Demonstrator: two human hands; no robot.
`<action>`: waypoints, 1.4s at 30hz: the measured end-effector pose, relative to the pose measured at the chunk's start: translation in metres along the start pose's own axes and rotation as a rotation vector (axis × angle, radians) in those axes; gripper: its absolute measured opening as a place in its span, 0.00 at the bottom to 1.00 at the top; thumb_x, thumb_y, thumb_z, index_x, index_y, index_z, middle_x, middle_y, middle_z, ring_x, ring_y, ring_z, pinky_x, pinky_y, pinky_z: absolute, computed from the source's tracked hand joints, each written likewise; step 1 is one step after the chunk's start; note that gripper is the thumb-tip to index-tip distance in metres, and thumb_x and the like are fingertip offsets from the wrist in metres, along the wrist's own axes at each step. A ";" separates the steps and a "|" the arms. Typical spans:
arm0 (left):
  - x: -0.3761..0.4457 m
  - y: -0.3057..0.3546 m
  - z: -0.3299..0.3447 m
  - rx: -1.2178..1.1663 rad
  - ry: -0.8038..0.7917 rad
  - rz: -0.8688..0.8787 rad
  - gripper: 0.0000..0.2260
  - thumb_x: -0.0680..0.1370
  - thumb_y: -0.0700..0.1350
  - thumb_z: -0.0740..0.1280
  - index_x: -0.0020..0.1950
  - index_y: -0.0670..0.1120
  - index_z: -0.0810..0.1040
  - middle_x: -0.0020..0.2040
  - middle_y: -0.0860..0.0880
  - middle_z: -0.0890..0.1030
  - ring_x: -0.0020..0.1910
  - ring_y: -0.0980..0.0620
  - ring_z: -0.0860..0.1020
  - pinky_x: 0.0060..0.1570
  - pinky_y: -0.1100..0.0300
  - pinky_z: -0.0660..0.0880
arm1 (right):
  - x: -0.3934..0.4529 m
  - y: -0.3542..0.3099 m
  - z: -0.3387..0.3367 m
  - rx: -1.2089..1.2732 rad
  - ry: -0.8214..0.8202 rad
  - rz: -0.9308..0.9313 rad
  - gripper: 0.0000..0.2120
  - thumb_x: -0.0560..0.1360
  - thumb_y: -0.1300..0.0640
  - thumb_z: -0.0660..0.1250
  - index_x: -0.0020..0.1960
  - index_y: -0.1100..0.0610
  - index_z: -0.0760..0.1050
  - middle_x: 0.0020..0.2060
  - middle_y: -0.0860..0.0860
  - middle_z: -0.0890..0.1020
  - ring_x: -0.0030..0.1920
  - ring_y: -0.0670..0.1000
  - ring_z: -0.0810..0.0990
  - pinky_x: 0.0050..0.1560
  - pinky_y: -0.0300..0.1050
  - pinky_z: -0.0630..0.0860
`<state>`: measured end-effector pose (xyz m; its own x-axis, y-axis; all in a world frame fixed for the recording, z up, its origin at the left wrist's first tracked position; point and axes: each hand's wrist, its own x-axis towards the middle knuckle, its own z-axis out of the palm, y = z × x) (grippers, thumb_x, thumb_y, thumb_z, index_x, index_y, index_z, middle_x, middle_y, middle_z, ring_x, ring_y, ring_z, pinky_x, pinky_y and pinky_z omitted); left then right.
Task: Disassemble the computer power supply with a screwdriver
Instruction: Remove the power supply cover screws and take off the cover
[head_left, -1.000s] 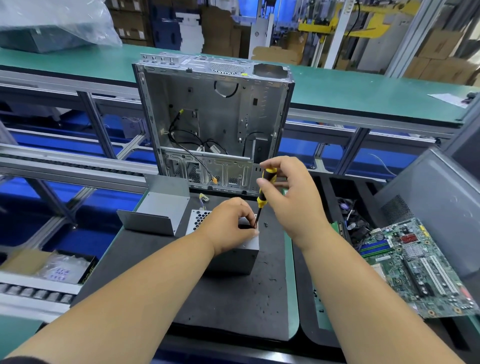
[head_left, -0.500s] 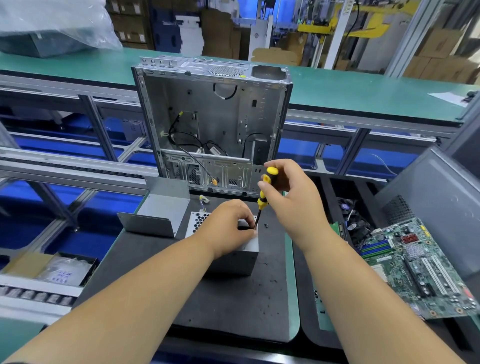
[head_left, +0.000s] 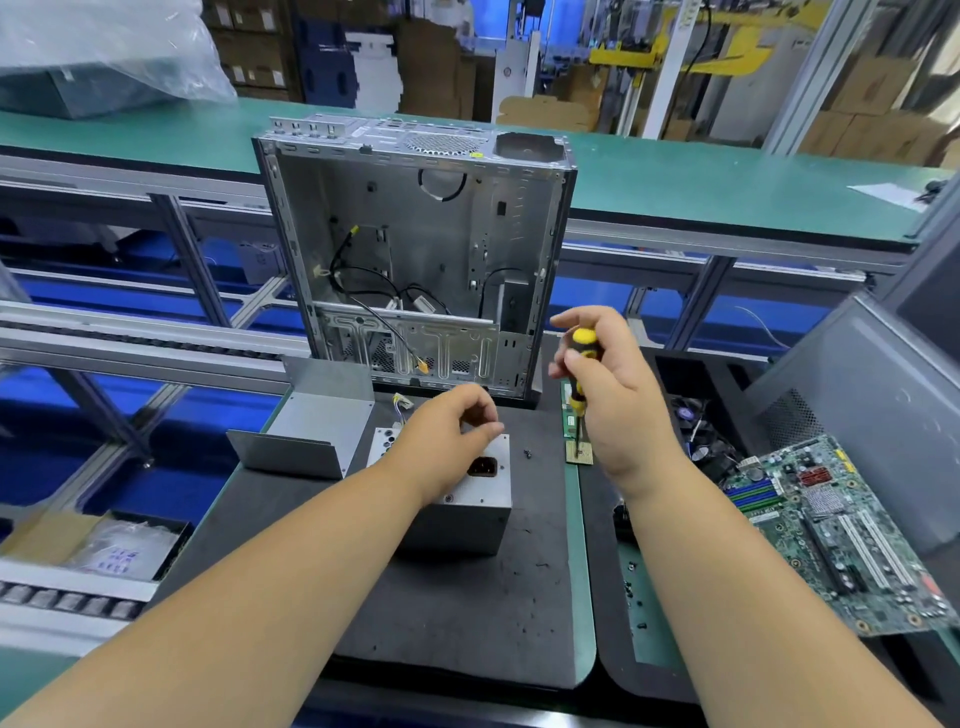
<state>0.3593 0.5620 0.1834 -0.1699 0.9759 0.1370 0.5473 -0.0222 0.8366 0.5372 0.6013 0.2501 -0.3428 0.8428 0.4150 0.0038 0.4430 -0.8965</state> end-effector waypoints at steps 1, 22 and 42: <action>0.002 0.003 -0.001 -0.113 -0.004 -0.031 0.09 0.77 0.44 0.71 0.40 0.55 0.75 0.39 0.58 0.78 0.38 0.59 0.74 0.38 0.69 0.70 | 0.000 0.004 0.000 -0.026 -0.028 0.035 0.13 0.77 0.60 0.59 0.55 0.45 0.74 0.39 0.44 0.75 0.42 0.47 0.75 0.47 0.46 0.74; 0.031 0.020 0.002 -0.509 -0.119 -0.264 0.09 0.78 0.51 0.69 0.42 0.52 0.87 0.40 0.53 0.85 0.41 0.58 0.80 0.46 0.61 0.73 | 0.014 0.051 0.003 -0.319 -0.032 0.190 0.07 0.72 0.56 0.76 0.38 0.46 0.82 0.37 0.38 0.81 0.41 0.41 0.79 0.39 0.34 0.75; 0.020 -0.027 -0.034 0.208 0.010 -0.038 0.08 0.81 0.48 0.65 0.56 0.57 0.81 0.51 0.63 0.75 0.52 0.67 0.74 0.50 0.74 0.64 | 0.031 0.168 0.016 -0.945 -0.281 0.808 0.08 0.77 0.51 0.71 0.44 0.55 0.80 0.45 0.56 0.84 0.51 0.60 0.82 0.53 0.51 0.80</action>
<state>0.3135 0.5751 0.1816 -0.2013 0.9730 0.1130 0.6976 0.0614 0.7138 0.5125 0.6971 0.1095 -0.1161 0.9310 -0.3459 0.9285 -0.0219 -0.3706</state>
